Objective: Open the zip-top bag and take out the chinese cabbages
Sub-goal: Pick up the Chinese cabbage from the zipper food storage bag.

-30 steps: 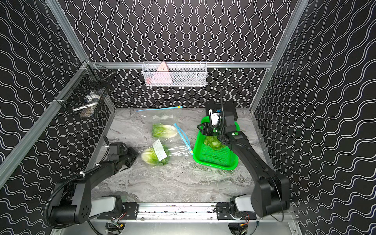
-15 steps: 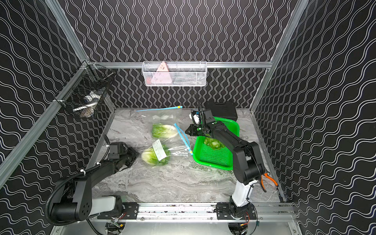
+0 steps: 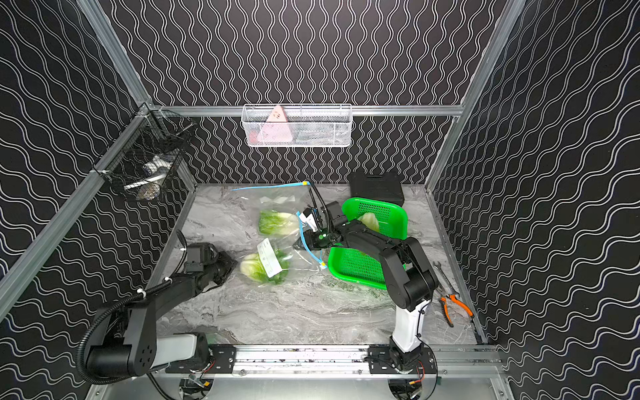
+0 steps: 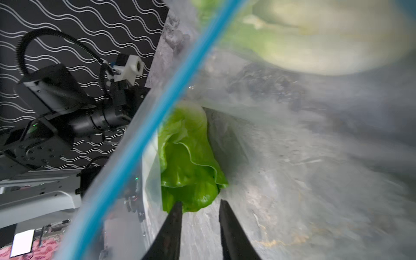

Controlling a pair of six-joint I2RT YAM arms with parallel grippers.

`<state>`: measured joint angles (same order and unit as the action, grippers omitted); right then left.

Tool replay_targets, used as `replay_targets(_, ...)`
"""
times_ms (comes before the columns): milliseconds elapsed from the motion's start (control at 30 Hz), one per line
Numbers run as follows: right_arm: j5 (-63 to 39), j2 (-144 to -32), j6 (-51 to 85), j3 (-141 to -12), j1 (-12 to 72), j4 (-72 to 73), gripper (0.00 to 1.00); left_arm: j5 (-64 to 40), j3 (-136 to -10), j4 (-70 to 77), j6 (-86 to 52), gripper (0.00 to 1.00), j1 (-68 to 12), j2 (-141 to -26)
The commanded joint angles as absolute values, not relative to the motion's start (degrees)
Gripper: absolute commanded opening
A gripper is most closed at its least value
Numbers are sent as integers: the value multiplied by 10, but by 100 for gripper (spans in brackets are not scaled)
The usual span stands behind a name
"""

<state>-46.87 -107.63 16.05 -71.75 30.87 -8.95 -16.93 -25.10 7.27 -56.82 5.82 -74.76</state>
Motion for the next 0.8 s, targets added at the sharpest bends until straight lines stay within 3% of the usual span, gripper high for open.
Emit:
replay_targets(0, -512, -1081, 197, -703, 317, -8, 42, -177, -248, 90, -563, 0, 59, -750)
replay_targets(267, -483, -1112, 160, -726, 361, -32, 56, -183, -243, 98, -568, 0, 59, -754)
replay_targets(767, -405, -1173, 109, -748, 412, -42, 60, -192, -238, 118, -582, 0, 59, -769)
